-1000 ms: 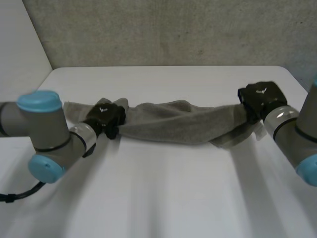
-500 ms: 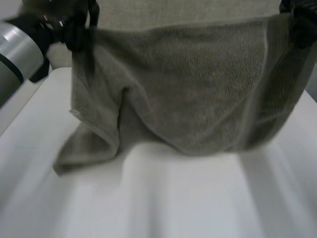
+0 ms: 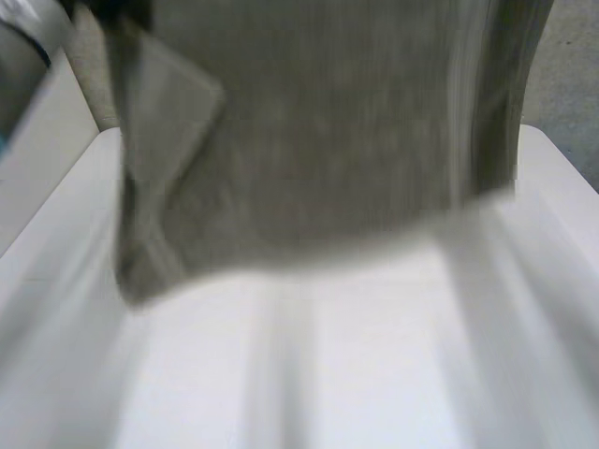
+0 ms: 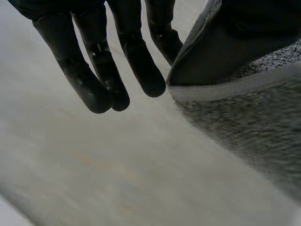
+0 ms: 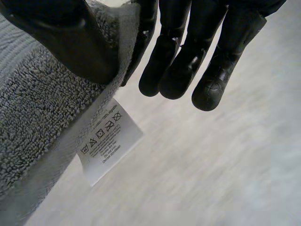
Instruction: Fold the towel.
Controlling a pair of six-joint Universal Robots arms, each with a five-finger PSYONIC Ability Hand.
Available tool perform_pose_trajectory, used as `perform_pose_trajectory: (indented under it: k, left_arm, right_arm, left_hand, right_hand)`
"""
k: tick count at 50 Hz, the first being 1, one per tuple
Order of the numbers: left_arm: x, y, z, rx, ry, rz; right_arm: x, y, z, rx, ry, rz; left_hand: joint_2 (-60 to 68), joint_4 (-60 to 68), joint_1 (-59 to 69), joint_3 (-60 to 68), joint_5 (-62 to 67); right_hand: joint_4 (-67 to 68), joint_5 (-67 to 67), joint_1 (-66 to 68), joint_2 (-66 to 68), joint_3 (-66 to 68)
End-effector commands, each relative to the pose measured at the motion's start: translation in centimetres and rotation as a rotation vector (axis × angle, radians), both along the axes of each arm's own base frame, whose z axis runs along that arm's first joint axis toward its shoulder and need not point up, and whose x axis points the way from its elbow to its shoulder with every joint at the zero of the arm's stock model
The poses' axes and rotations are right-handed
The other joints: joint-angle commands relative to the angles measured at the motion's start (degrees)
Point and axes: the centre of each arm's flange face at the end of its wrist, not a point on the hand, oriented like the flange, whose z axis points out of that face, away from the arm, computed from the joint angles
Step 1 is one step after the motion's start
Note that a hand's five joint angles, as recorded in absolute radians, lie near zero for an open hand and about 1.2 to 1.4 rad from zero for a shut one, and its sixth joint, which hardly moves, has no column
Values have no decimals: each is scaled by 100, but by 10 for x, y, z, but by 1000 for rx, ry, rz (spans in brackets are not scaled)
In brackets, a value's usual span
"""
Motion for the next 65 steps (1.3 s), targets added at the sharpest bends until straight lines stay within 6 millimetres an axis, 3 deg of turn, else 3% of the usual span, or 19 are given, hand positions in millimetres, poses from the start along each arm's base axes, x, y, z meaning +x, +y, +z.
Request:
perform_pose_trajectory:
  k: [1, 5, 7, 8, 10, 11, 12, 13, 15, 16, 18, 19, 21, 22, 24, 26, 47, 53, 65]
  left_arm:
    - [12, 19, 69, -260, 154, -3]
    - [11, 12, 39, -142, 128, -2]
    - [11, 4, -7, 13, 83, 8]
    - [11, 4, -7, 14, 83, 8]
    - [14, 0, -59, 169, 34, 14]
    - [14, 0, -59, 170, 34, 14]
    - [18, 1, -86, 248, 10, 12]
    - [18, 1, -86, 249, 10, 12]
    - [26, 4, -132, 378, -31, -3]
    - [26, 4, -132, 378, -31, -4]
    - [35, 9, -169, 469, -54, -26]
    - [35, 9, -169, 470, -54, -26]
    - [36, 17, -199, 533, -70, -51]
    - [36, 17, -199, 533, -70, -51]
    - [37, 20, -212, 551, -73, -55]
    - [39, 23, -232, 571, -74, -53]
    - [42, 36, -290, 672, -85, -48]
    - [43, 40, -294, 687, -86, -42]
    - [48, 33, -303, 662, -77, -18]
  right_arm:
    - [-10, 22, 25, -54, -36, 3]
    - [1, 16, -12, 98, 42, 55]
    - [2, 15, -23, 129, 64, 61]
    - [4, 14, -35, 162, 91, 68]
    - [6, 13, -47, 197, 120, 70]
    - [6, 13, -47, 197, 120, 70]
    - [6, 12, -61, 233, 147, 71]
    - [7, 12, -77, 279, 169, 74]
    - [7, 12, -95, 326, 185, 76]
    - [7, 12, -113, 374, 201, 78]
    - [7, 14, -134, 435, 219, 82]
    - [7, 14, -134, 436, 219, 82]
    - [7, 17, -177, 555, 261, 89]
    - [7, 17, -177, 556, 261, 89]
    - [6, 25, -210, 644, 304, 96]
    - [5, 29, -221, 673, 319, 99]
    - [-5, 43, -243, 749, 321, 91]
    - [-6, 42, -243, 753, 313, 79]
    - [-7, 42, -245, 775, 276, 79]
  left_hand:
    - [-613, -703, -158, -793, -1584]
    - [-613, -703, -158, -793, -1584]
    - [-613, -703, -158, -793, -1584]
    - [-613, -703, -158, -793, -1584]
    - [-613, -703, -158, -793, -1584]
    - [-613, -703, -158, -793, -1584]
    - [-613, -703, -158, -793, -1584]
    - [-613, -703, -158, -793, -1584]
    - [-613, -703, -158, -793, -1584]
    - [-613, -703, -158, -793, -1584]
    - [-613, -703, -158, -793, -1584]
    - [-613, -703, -158, -793, -1584]
    - [-613, -703, -158, -793, -1584]
    - [-613, -703, -158, -793, -1584]
    - [-613, -703, -158, -793, -1584]
    - [-613, -703, -158, -793, -1584]
    - [-613, -703, -158, -793, -1584]
    - [-4037, -4127, -3582, -4218, -5008]
    - [-4159, -4250, -3705, -4340, -5131]
  right_hand:
    - [345, 341, 411, 451, 388]
    - [345, 341, 411, 451, 388]
    - [345, 341, 411, 451, 388]
    - [345, 341, 411, 451, 388]
    - [345, 341, 411, 451, 388]
    - [345, 341, 411, 451, 388]
    - [345, 341, 411, 451, 388]
    - [345, 341, 411, 451, 388]
    - [345, 341, 411, 451, 388]
    - [345, 341, 411, 451, 388]
    - [345, 341, 411, 451, 388]
    - [345, 341, 411, 451, 388]
    - [345, 341, 411, 451, 388]
    - [345, 341, 411, 451, 388]
    - [345, 341, 411, 451, 388]
    - [345, 341, 411, 451, 388]
    - [345, 341, 411, 451, 388]
    - [345, 341, 411, 451, 388]
    - [345, 341, 411, 451, 388]
